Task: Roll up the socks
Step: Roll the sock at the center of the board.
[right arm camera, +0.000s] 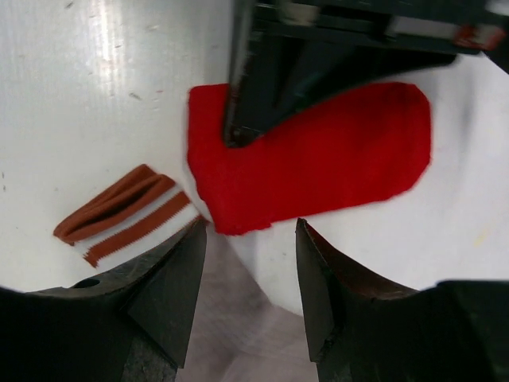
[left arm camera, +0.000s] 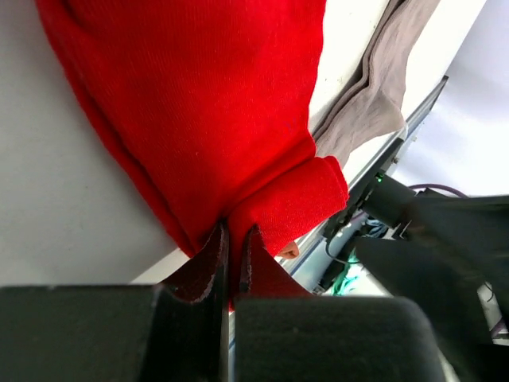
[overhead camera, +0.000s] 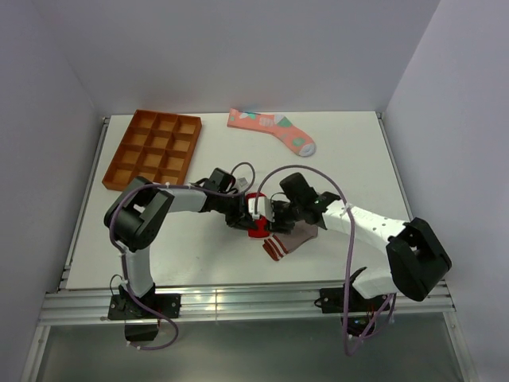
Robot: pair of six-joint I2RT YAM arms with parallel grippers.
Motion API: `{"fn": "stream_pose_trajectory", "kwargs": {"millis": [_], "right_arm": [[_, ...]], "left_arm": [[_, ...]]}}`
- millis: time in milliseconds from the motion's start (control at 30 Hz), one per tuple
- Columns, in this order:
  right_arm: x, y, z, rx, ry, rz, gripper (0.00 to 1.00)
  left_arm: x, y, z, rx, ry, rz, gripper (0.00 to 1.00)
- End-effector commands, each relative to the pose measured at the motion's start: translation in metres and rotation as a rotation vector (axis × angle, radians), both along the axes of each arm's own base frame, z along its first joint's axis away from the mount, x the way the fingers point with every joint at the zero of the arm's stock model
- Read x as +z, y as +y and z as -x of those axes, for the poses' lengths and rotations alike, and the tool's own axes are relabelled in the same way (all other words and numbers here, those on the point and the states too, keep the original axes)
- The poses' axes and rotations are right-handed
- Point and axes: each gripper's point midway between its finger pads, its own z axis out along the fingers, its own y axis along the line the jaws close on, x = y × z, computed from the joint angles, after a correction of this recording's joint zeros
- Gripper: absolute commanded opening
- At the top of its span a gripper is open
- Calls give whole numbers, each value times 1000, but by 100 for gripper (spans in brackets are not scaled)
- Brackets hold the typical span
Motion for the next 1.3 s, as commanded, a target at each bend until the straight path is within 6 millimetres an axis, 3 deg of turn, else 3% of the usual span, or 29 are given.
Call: {"fn": "stream_pose_trajectory", "kwargs": {"millis": [0, 367, 800, 933, 1000, 1067, 1100, 1267], "right_arm": [[-6, 9, -2, 68, -96, 30, 56], [-26, 21, 10, 114, -155, 74, 59], [-41, 24, 0, 90, -155, 157, 43], [-44, 24, -3, 76, -137, 176, 28], [-43, 25, -2, 78, -110, 176, 22], [-45, 24, 5, 90, -39, 176, 19], [-35, 29, 1, 87, -25, 160, 18], [-32, 19, 2, 78, 157, 177, 18]], "left_arm": [[-10, 4, 5, 5, 56, -29, 0], [-12, 6, 3, 10, 66, -25, 0], [-4, 3, -7, 25, 67, -5, 1], [0, 1, -8, 42, 72, 10, 5], [3, 2, -8, 68, 78, 11, 14], [12, -1, -13, 107, 60, 37, 19], [13, 0, -14, 122, 54, 43, 22], [33, -2, -31, 236, -5, 86, 30]]}}
